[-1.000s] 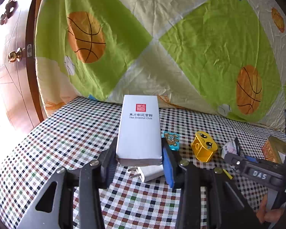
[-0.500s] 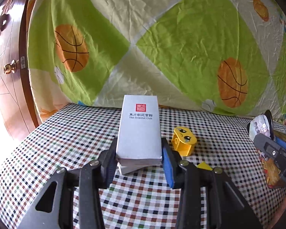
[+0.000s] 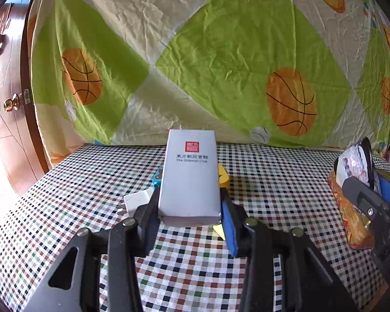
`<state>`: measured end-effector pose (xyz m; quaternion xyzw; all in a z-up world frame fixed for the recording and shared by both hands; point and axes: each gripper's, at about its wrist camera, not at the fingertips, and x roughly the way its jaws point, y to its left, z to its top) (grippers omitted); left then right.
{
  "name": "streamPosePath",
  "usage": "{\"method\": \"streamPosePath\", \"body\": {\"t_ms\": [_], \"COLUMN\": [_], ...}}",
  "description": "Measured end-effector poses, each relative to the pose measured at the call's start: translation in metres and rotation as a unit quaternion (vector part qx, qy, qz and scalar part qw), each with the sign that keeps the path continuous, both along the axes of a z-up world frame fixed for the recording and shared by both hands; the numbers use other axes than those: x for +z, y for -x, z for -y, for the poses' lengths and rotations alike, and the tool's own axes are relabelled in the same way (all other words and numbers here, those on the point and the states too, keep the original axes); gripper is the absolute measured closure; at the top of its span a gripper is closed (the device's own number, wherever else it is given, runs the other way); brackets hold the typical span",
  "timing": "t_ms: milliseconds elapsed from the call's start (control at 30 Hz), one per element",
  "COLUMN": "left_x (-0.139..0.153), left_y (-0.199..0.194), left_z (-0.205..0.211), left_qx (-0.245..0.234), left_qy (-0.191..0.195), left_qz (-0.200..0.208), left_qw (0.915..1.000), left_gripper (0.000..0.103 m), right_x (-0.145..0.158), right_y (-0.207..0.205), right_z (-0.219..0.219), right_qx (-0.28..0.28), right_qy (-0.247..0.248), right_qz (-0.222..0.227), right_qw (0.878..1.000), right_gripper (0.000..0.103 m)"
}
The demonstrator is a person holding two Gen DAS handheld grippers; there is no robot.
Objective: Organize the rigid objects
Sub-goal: 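Carry the white box and foil-wrapped object over the tin tray with both tools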
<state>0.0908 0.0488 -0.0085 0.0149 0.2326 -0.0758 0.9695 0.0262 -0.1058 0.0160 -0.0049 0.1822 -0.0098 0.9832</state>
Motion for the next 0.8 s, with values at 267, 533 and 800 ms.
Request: {"method": "streamPosePath", "body": {"t_ms": [267, 533, 800], "left_x": [0.003, 0.008, 0.009], "left_y": [0.022, 0.036, 0.048], "left_z": [0.026, 0.049, 0.076], "left_qx": [-0.016, -0.031, -0.051], "left_qy": [-0.007, -0.008, -0.01], "left_qz": [0.005, 0.006, 0.007], "left_qw": [0.9998, 0.9995, 0.9986], "left_gripper": [0.062, 0.062, 0.062], "right_x": [0.0, 0.0, 0.002], "right_y": [0.024, 0.041, 0.056], "right_z": [0.019, 0.045, 0.073], "right_qx": [-0.022, -0.05, -0.074], "right_qy": [0.009, 0.015, 0.008], "right_qz": [0.016, 0.029, 0.042], "right_qw": [1.0, 0.998, 0.996], "right_gripper": [0.057, 0.057, 0.057]}}
